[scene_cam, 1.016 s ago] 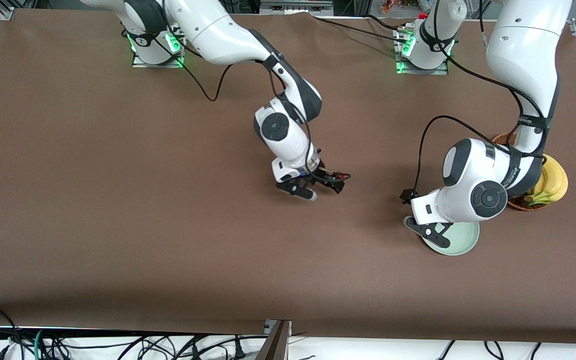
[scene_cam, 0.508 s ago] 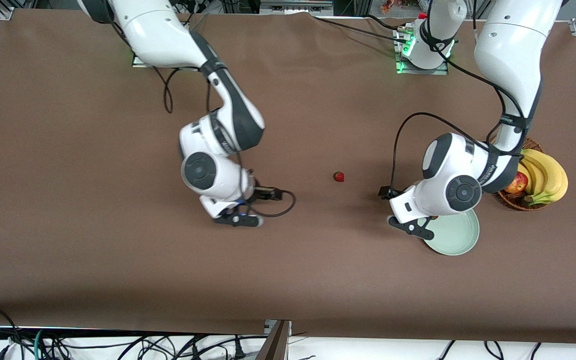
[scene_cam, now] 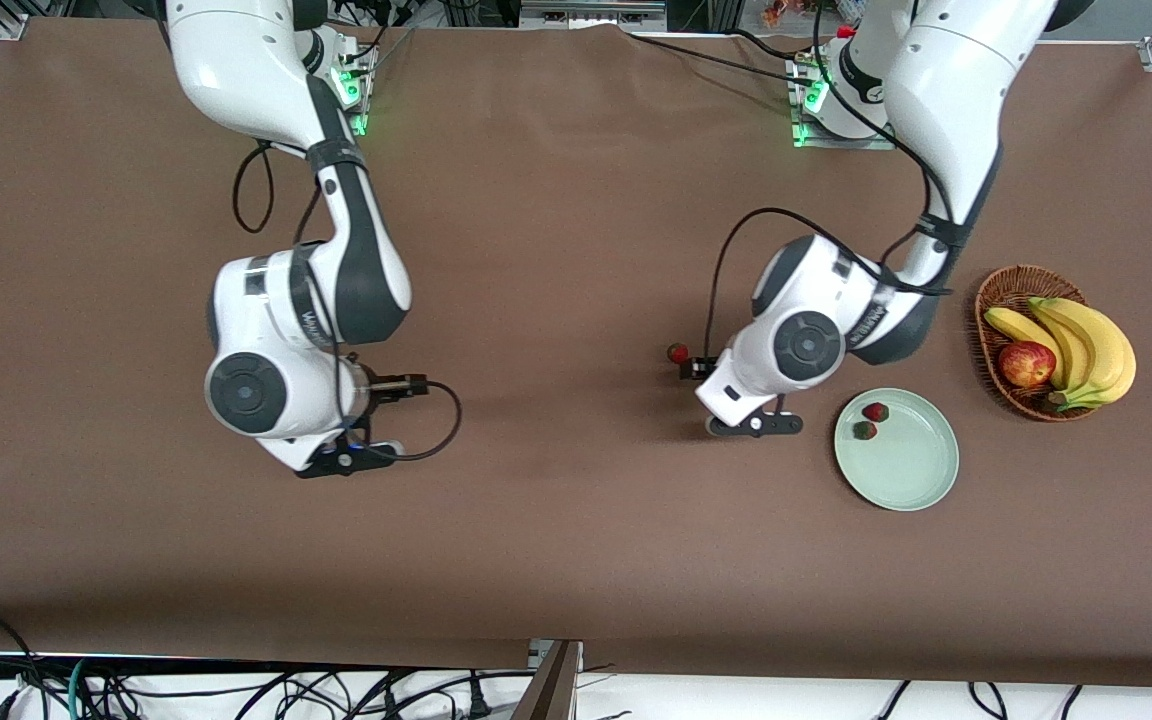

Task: Collect all strawberries into plate
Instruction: 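Grasp the strawberry with the left gripper while the right arm retracts, then carry the strawberry onto the plate and open the left gripper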

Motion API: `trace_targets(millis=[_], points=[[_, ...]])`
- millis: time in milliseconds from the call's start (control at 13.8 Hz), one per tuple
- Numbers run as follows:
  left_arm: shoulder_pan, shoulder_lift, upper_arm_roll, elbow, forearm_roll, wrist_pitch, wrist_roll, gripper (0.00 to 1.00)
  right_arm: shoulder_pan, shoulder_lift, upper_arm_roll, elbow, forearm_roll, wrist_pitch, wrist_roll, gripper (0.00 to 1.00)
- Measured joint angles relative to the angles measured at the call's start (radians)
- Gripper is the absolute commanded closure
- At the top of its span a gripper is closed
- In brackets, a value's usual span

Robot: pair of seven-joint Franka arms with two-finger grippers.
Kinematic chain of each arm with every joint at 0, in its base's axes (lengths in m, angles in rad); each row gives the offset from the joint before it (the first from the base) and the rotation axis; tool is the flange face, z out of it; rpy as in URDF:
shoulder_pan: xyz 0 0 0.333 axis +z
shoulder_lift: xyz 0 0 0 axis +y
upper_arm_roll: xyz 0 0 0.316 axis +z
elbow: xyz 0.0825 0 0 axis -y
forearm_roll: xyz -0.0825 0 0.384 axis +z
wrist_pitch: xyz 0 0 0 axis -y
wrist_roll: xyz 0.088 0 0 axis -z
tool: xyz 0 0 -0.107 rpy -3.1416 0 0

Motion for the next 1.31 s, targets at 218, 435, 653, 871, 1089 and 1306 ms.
trace_targets(millis=[218,435,653,871,1089,1306], points=[[-0.028,0.001,0.0,-0.091,0.0,0.106,-0.182,0.0,-0.078,-0.066,0.055,-0.002,-0.141,-0.057,-0.01,0.0],[-0.038,0.003,0.0,-0.177,0.0,0.225,-0.273,0.0,-0.255,-0.214,0.256,-0.067,-0.316,-0.075,-0.01,0.0],[-0.038,0.003,-0.001,-0.193,-0.001,0.244,-0.327,0.0,-0.372,-0.399,0.349,-0.205,-0.354,-0.09,-0.012,0.0],[-0.045,0.005,-0.002,-0.197,-0.001,0.269,-0.349,0.1,-0.466,-0.557,0.435,-0.297,-0.393,-0.126,-0.012,0.0],[-0.048,0.018,-0.003,-0.198,-0.001,0.29,-0.352,0.41,-0.548,-0.682,0.448,-0.319,-0.405,-0.143,-0.012,0.0],[-0.055,0.03,-0.004,-0.2,-0.001,0.31,-0.353,0.44,-0.597,-0.743,0.447,-0.33,-0.427,-0.153,-0.014,0.0]])
